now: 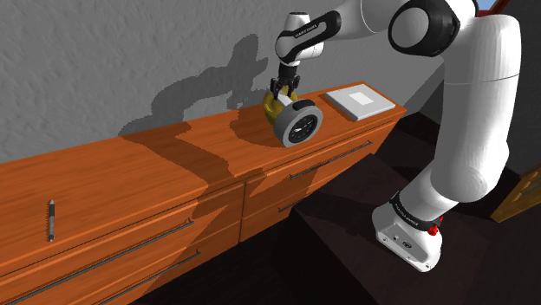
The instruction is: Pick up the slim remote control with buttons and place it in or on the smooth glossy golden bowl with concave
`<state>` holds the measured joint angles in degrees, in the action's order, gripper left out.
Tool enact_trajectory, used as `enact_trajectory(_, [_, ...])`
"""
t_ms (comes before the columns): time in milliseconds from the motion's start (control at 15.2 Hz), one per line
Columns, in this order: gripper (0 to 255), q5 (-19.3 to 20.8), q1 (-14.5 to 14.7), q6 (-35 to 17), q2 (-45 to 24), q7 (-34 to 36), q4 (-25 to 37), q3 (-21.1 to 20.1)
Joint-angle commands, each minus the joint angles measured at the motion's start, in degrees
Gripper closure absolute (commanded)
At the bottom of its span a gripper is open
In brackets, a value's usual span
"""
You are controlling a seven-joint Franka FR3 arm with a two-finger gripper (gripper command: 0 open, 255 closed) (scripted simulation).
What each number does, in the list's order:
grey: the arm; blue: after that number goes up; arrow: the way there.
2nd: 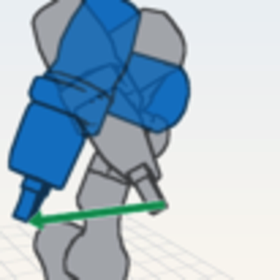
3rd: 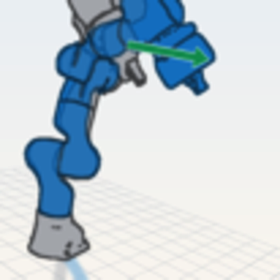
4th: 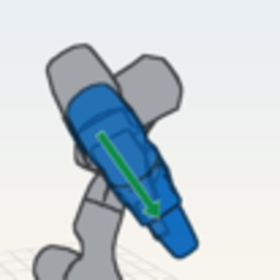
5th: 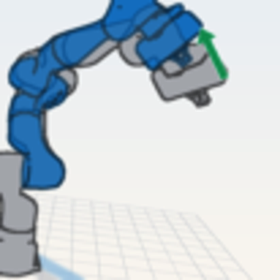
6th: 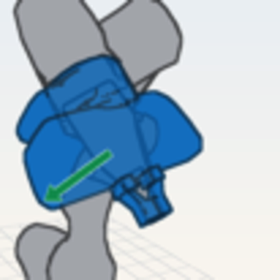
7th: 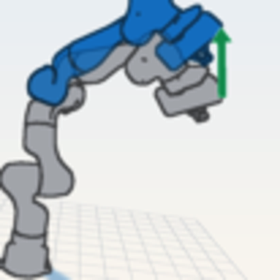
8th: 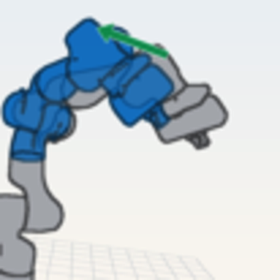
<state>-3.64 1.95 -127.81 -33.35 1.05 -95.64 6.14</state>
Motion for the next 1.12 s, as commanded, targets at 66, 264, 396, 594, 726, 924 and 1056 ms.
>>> enact_trajectory(66, [0,0.0,0.0,0.0,0.0,0.0,0.0,0.0])
enact_trajectory(264, [0,0.0,0.0,0.0,0.0,0.0,0.0,0.0])
enact_trajectory(396, [0,0.3,0.1,2.9,2.1,0.2,0.8,0.2])
enact_trajectory(594, [0,0.5,0.2,5.5,3.7,0.3,1.9,0.3])
enact_trajectory(726, [0,0.5,0.2,5.5,3.7,0.3,1.9,0.3])
enact_trajectory(924, [0,0.5,0.2,5.5,3.7,0.3,1.9,0.3])
enact_trajectory(1056, [0,0.5,0.2,5.5,3.7,0.3,1.9,0.3])
